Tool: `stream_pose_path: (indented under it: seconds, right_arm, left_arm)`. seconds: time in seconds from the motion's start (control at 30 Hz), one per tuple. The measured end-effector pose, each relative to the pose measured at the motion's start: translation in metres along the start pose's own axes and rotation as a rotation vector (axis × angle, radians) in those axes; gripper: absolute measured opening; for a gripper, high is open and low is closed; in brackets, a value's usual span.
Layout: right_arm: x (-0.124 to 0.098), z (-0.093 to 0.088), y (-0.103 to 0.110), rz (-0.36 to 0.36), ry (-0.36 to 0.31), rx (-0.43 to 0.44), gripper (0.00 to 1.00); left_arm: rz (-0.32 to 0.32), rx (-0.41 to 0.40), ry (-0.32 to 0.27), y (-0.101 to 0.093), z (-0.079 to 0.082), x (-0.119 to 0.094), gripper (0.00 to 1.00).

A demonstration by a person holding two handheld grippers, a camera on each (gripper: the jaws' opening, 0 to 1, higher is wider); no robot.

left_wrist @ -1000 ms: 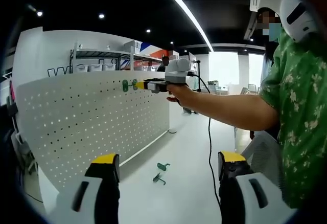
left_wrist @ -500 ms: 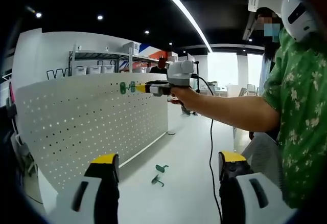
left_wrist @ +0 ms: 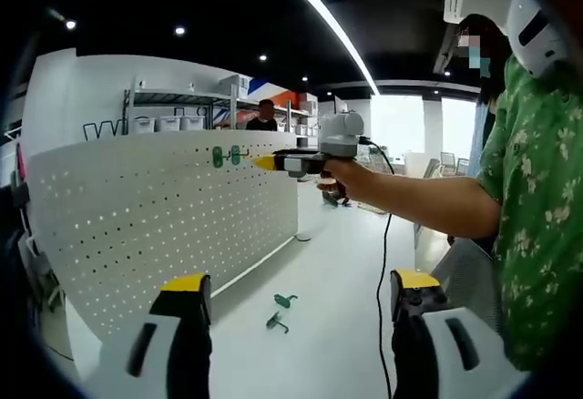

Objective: Insert the hook assembly into the mounting plate slot until the hook locks in place.

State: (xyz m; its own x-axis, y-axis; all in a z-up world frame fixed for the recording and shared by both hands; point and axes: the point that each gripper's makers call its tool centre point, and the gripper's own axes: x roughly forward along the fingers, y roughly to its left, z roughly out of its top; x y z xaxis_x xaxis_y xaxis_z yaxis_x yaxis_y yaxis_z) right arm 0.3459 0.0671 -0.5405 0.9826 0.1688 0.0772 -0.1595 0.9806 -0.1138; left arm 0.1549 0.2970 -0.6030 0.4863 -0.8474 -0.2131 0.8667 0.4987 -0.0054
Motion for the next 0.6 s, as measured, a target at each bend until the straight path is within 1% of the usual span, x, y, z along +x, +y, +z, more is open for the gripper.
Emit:
stream_pose_path:
  seconds: [0.23, 0.43, 0.6]
  right_arm:
    - [-0.023, 0.001, 0.0, 0.024, 0.0, 0.03, 0.57]
    - [-0.042, 0.002, -0.001, 0.046, 0.005, 0.055, 0.58]
    - [-0.059, 0.003, 0.001, 0.059, 0.008, 0.045, 0.58]
  left_arm:
    - [0.0, -0.007, 0.005, -0.007, -0.001, 0.0, 0.85]
    - [0.002, -0.022, 0.003, -0.011, -0.002, 0.001, 0.85]
    - [0.003, -0.035, 0.0, -0.014, -0.004, 0.002, 0.86]
